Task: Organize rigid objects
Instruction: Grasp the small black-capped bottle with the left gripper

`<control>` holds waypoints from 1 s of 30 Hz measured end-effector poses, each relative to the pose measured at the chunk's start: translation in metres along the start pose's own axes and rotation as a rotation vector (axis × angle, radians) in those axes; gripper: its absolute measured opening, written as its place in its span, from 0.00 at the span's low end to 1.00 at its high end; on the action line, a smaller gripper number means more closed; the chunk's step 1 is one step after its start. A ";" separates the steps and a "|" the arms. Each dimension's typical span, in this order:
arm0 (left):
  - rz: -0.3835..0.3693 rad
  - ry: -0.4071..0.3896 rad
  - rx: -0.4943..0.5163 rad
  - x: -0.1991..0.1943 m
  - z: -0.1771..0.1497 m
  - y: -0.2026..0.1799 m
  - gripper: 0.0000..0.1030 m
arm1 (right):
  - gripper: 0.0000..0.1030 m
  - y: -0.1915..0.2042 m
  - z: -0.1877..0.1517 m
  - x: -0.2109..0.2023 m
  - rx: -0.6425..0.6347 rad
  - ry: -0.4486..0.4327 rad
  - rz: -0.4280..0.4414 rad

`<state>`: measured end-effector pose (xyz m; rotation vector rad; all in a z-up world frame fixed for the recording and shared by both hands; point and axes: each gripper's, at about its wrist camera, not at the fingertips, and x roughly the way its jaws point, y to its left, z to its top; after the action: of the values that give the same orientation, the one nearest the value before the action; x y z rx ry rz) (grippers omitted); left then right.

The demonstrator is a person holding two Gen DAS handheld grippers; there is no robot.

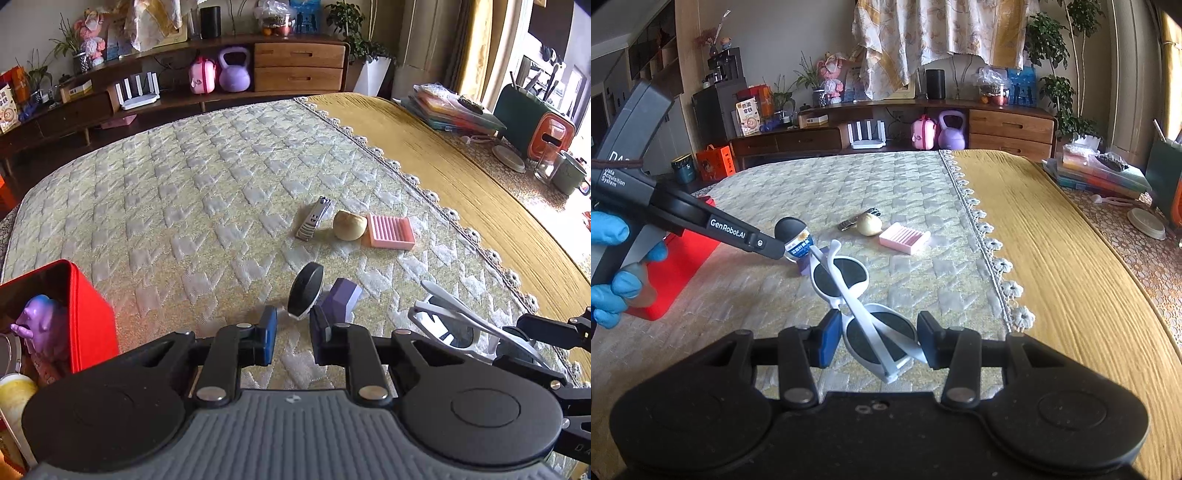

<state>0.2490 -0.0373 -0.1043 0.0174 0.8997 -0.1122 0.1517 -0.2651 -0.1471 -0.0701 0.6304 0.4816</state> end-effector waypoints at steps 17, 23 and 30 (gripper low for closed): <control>-0.057 -0.057 -0.042 0.009 0.007 0.001 0.65 | 0.43 -0.012 -0.016 0.015 0.070 0.041 0.018; -0.045 -0.049 -0.058 0.028 0.018 0.000 0.62 | 0.43 -0.015 -0.018 0.020 0.076 0.051 0.020; -0.047 -0.040 -0.049 0.038 0.020 -0.002 0.35 | 0.43 -0.013 -0.016 0.024 0.065 0.050 0.016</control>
<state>0.2874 -0.0442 -0.1213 -0.0518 0.8624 -0.1334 0.1653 -0.2703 -0.1749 -0.0160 0.6950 0.4755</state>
